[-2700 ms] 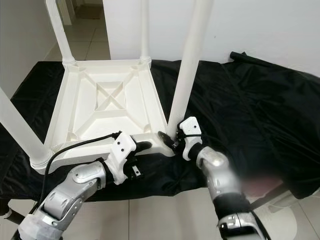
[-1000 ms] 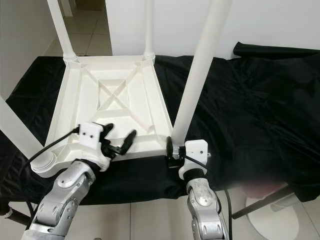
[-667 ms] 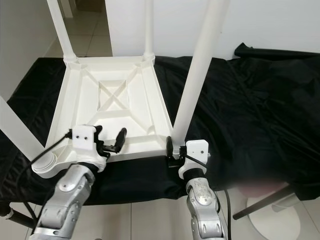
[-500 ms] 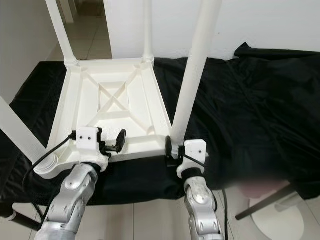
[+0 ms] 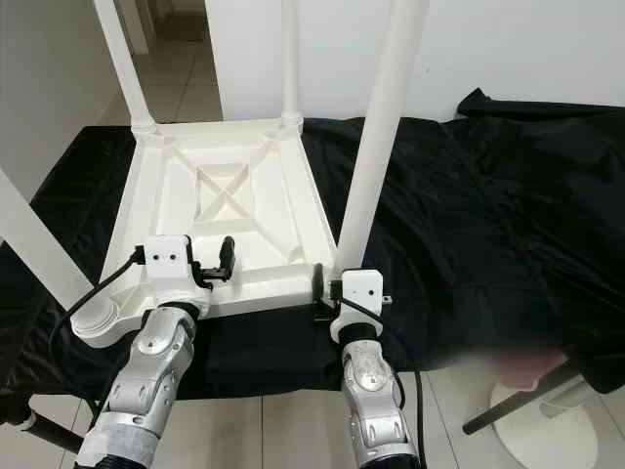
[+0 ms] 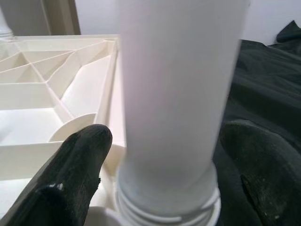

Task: Building children table

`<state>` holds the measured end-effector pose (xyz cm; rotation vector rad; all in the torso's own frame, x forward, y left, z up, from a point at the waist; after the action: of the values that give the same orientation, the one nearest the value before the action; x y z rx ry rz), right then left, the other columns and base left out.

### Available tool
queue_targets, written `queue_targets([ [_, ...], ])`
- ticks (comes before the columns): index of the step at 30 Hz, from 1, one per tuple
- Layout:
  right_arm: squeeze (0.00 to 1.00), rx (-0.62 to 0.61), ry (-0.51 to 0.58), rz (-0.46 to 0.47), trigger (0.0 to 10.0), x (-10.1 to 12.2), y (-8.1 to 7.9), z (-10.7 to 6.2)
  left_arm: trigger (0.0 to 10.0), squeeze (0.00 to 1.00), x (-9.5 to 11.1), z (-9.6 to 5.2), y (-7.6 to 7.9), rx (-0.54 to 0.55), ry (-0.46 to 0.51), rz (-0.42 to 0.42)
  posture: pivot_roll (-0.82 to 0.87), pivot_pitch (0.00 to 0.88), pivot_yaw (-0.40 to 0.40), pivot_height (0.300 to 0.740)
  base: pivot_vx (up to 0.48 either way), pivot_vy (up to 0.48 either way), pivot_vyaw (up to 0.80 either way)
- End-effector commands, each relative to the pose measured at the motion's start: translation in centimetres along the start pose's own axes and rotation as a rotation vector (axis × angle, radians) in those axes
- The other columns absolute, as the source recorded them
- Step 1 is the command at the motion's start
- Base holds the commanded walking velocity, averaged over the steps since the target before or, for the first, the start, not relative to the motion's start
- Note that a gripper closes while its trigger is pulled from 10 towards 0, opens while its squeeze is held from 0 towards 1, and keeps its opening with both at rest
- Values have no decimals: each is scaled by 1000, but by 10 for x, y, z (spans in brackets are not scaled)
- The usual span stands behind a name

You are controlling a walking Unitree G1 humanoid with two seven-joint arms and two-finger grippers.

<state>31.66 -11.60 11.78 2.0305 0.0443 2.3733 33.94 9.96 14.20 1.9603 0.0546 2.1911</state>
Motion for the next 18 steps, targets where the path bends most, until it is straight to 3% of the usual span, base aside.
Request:
queue_targets([
  [1, 0, -14, -4, 10, 10000, -2, 2, 1, 10000, 0, -6, -1, 5, -1, -11, -11, -17, 0, 34, 740, 0, 0, 0],
  [9, 0, -14, 3, 4, 10000, -3, 2, 8, 10000, 0, -4, 12, 4, 7, -1, 10, -27, 0, 26, 740, 0, 0, 0],
  [15, 0, -7, 8, 5, 10000, -3, -1, 10, 10000, 0, -11, 9, 15, -49, -12, 44, -18, 0, 19, 740, 0, 0, 0],
  [18, 0, -10, -2, 13, 10000, -5, -2, 9, 10000, 0, -12, 11, 12, -38, -13, 56, -16, 0, 19, 740, 0, 0, 0],
])
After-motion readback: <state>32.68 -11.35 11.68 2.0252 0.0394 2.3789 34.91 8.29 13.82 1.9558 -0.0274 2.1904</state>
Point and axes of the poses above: a point about 5 cm out from each wrist's last joint towards the gripper, its own z axis pointing out of the wrist towards the gripper, its own x axis along the axis of the wrist's last joint, y = z × x, the point moved 4 cm from there along z, pointing out of the wrist towards the gripper, and after that the axes turned 2 degrees about -z, right-handed, at the moved point
